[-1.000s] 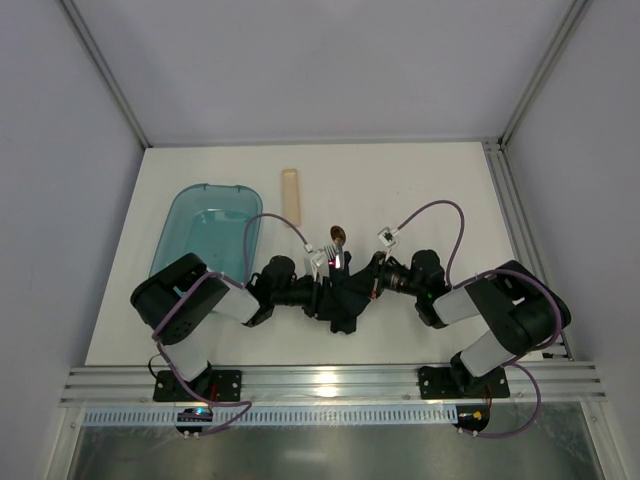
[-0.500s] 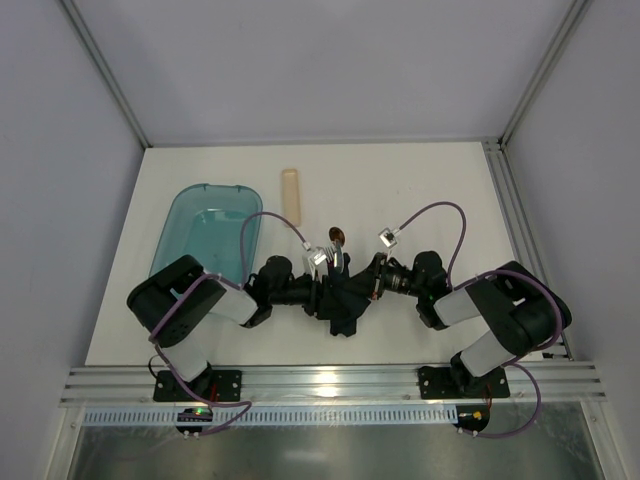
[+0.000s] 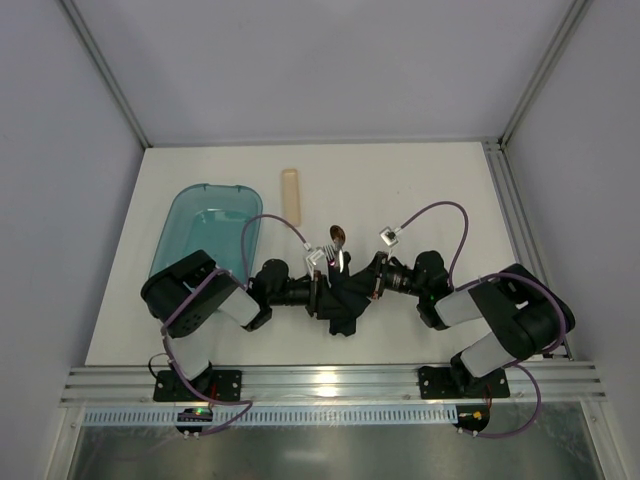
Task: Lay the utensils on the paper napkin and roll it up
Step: Pick up the utensils from the center of the board.
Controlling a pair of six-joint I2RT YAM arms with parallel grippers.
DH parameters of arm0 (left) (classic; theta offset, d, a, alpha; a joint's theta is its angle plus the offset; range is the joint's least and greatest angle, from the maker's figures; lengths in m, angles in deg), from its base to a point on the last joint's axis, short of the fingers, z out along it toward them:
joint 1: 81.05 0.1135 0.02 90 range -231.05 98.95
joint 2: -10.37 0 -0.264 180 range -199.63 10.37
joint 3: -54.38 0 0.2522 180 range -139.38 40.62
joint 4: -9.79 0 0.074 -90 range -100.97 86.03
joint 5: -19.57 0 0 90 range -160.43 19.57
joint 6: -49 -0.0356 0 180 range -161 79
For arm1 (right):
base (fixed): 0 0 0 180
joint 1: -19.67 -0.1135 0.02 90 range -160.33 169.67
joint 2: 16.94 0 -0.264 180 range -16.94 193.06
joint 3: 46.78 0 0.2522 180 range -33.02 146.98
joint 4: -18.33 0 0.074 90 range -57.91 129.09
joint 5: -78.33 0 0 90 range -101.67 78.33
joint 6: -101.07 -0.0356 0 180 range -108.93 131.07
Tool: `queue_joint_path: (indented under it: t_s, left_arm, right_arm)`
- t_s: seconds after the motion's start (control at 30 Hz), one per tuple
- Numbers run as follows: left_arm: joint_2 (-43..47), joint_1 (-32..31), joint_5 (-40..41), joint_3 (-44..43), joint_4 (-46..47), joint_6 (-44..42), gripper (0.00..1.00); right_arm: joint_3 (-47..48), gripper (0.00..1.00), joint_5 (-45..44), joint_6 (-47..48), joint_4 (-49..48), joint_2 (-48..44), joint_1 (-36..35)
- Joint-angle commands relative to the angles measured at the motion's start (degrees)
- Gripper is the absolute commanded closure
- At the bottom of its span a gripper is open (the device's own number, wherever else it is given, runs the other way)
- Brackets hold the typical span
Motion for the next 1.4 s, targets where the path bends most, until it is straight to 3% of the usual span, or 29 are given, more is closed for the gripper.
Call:
queue_joint_path:
  t_s: [0.0, 0.2, 0.4, 0.5, 0.53, 0.6, 0.63, 0.7, 0.73, 0.83, 0.93, 1.2, 1.37]
  left_arm:
    - [1.0, 0.2, -1.2, 0.8, 7.1, 0.2, 0.51]
    - [2.8, 0.2, -1.4, 0.7, 5.6, -0.6, 0.77]
    - [4.4, 0.2, -2.0, 0.5, 4.2, -1.2, 0.91]
    - [5.6, 0.3, -1.8, 0.4, 3.0, -1.6, 0.98]
    - [6.1, 0.2, -1.7, 0.2, 2.2, -2.2, 1.00]
    - [7.5, 0.3, -1.3, -0.2, 0.0, -3.1, 1.00]
    - [8.1, 0.3, -1.1, -0.5, -2.7, -4.0, 1.00]
    - [9.7, 0.3, -0.6, -1.6, -5.4, -4.9, 1.00]
    - [10.2, 0.3, -0.2, -1.9, -8.2, -5.5, 1.00]
    - [11.8, 0.3, 1.0, -3.0, -11.4, -6.9, 1.00]
    - [12.7, 0.4, 2.0, -5.0, -16.4, -8.5, 1.00]
    - [15.5, 0.4, 3.7, -8.0, -23.6, -9.8, 1.00]
    - [17.7, 0.2, 3.9, -8.6, -25.5, -10.2, 1.00]
  right_arm:
    - [0.3, 0.96, 0.6, 0.4, -12.1, -2.7, 0.1]
    - [0.2, 0.96, 1.1, 0.1, -12.4, -2.4, 0.1]
    - [0.4, 0.96, 1.2, -0.3, -11.0, -3.1, 0.1]
    - [1.5, 0.85, 1.5, 0.4, -5.4, -4.9, 0.1]
    - [2.2, 0.83, 0.5, 0.9, 0.5, -6.0, 0.4]
    - [3.3, 0.81, -1.3, 3.9, 9.6, -10.6, 0.8]
    - [4.6, 0.79, -5.8, 5.8, 21.4, -12.9, 0.9]
    - [6.3, 0.68, -11.1, 11.2, 34.7, -20.9, 1.0]
    - [8.2, 0.67, -15.5, 12.5, 45.2, -23.2, 0.9]
    - [12.6, 0.65, -23.4, 15.0, 64.8, -32.1, 0.9]
    - [14.5, 0.65, -26.7, 14.5, 73.6, -38.0, 0.2]
    - [13.4, 0.65, -36.0, 7.8, 76.5, -45.6, -10.4]
    - [12.6, 0.66, -39.5, 6.1, 73.1, -43.5, -14.5]
